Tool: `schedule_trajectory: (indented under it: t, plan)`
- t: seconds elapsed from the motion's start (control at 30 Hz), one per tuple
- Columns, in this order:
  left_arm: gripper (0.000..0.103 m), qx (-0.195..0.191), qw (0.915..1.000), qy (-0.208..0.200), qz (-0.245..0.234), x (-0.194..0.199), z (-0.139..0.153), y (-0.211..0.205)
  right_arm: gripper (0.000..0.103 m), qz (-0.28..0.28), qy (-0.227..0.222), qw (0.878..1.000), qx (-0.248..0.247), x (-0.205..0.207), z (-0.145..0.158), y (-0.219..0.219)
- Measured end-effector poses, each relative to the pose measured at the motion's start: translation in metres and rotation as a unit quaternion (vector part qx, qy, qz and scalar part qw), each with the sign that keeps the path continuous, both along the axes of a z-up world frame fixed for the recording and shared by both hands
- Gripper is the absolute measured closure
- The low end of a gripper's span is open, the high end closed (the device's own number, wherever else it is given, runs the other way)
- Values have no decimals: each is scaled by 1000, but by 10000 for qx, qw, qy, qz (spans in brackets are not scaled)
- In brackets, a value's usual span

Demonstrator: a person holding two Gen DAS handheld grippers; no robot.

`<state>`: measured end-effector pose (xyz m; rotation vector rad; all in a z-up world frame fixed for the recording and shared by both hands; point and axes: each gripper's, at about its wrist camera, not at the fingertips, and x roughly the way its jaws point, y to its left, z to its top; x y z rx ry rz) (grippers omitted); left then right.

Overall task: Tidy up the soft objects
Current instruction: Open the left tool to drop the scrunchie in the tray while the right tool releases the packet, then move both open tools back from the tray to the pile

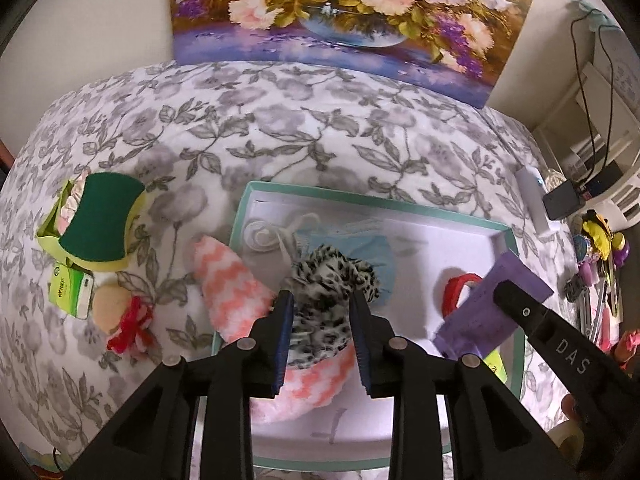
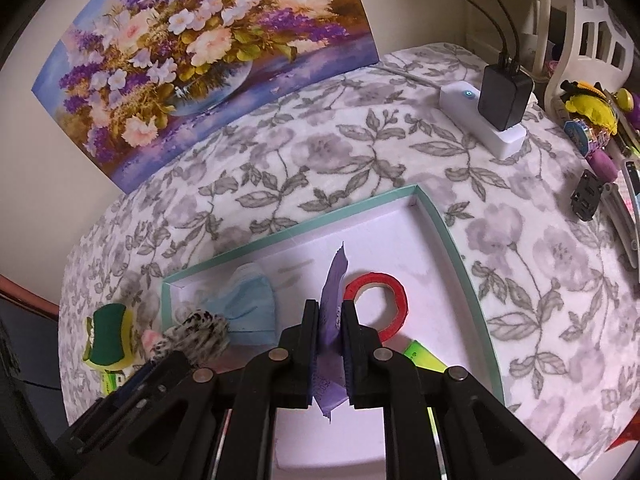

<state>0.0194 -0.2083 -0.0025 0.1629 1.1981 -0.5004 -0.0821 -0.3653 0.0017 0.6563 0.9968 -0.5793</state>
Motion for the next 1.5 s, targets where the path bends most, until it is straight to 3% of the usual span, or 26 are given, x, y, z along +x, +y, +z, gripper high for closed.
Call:
schedule_trajectory:
  t: [0.1, 0.13, 0.2, 0.27, 0.37, 0.53, 0.63, 0.9, 1.1, 1.23, 1.5]
  plan:
    - [59, -24, 10000, 12, 32, 2, 1, 2, 86, -17, 104, 9999, -44, 1, -2, 0]
    - [50, -60, 10000, 41, 46, 3, 1, 3, 83, -26, 130, 9999, -57, 0, -2, 0]
    - [41, -96, 9999, 64, 92, 5, 2, 4, 73, -42, 148, 9999, -59, 0, -2, -1]
    - [32, -104, 9998, 35, 154, 7, 3, 6, 52, -65, 180, 9998, -76, 0, -3, -1]
    - [25, -97, 9996, -21, 270, 11, 4, 11, 43, -79, 214, 9997, -107, 0, -3, -2]
    - [23, 16, 9984, 16, 564, 23, -2, 24, 29, -15, 358, 9992, -175, 3, -7, 0]
    - [12, 129, 9968, 82, 784, 32, -9, 33, 22, 18, 464, 9987, -195, 5, -11, 1]
    - [12, 175, 9911, 230, 1300, 53, -20, 60, 1, 104, 706, 9969, -337, 9, -18, 7]
    - [11, 114, 9868, 264, 1594, 67, -23, 81, 0, 262, 770, 9955, -477, 17, -17, 18]
    - [1, 55, 9845, 199, 1741, 74, -20, 93, 0, 348, 730, 9954, -514, 22, -14, 25]
    - [1, -145, 9761, 258, 2153, 94, -20, 128, 0, 504, 649, 9952, -537, 33, -8, 44]
